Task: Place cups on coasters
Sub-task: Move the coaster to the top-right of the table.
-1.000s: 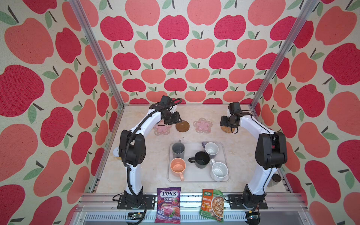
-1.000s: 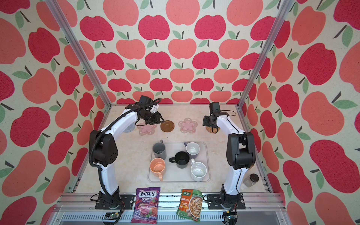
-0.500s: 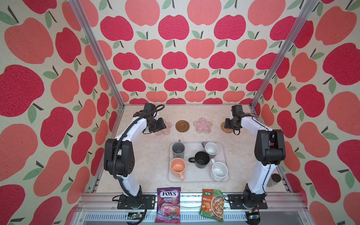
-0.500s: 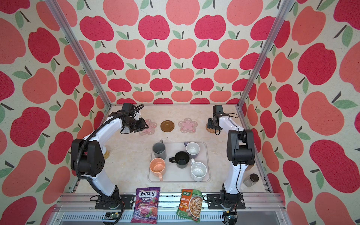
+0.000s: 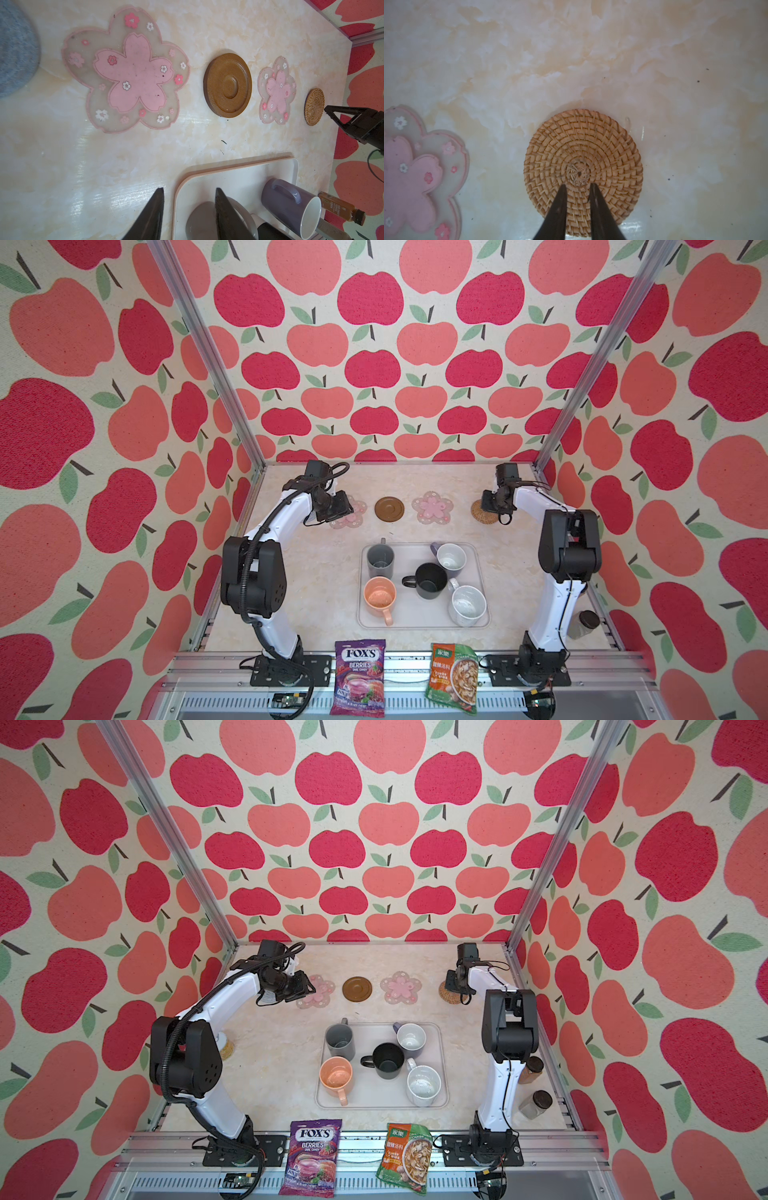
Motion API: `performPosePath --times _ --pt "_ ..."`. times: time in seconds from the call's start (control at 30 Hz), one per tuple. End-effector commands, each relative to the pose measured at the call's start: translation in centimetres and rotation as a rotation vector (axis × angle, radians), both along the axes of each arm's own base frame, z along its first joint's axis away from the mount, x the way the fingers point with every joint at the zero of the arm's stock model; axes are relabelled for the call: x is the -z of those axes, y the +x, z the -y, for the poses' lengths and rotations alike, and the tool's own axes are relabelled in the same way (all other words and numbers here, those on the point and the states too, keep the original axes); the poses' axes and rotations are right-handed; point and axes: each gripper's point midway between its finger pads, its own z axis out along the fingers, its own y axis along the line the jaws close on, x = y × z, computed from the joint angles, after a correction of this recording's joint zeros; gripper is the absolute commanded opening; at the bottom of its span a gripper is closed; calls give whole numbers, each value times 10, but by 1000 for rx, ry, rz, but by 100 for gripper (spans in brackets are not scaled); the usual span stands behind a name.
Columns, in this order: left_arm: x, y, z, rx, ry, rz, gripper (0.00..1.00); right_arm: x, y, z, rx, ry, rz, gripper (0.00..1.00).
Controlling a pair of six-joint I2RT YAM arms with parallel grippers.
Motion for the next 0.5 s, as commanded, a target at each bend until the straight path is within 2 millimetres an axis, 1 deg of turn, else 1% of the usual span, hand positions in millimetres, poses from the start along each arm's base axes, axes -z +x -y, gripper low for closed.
performPosePath --times 0.0,0.17,0.33,0.47 --pt "11 1 -3 -21 1 -29 43 8 9 2 21 4 -9 18" --pt "14 3 -3 -26 -2 -33 43 19 9 0 43 28 -55 15" --pt "19 2 -4 -30 -3 -45 43 37 -1 1 79 32 -136 15" --pt "21 0 -5 -33 -2 -51 43 42 -8 1 92 45 -154 15"
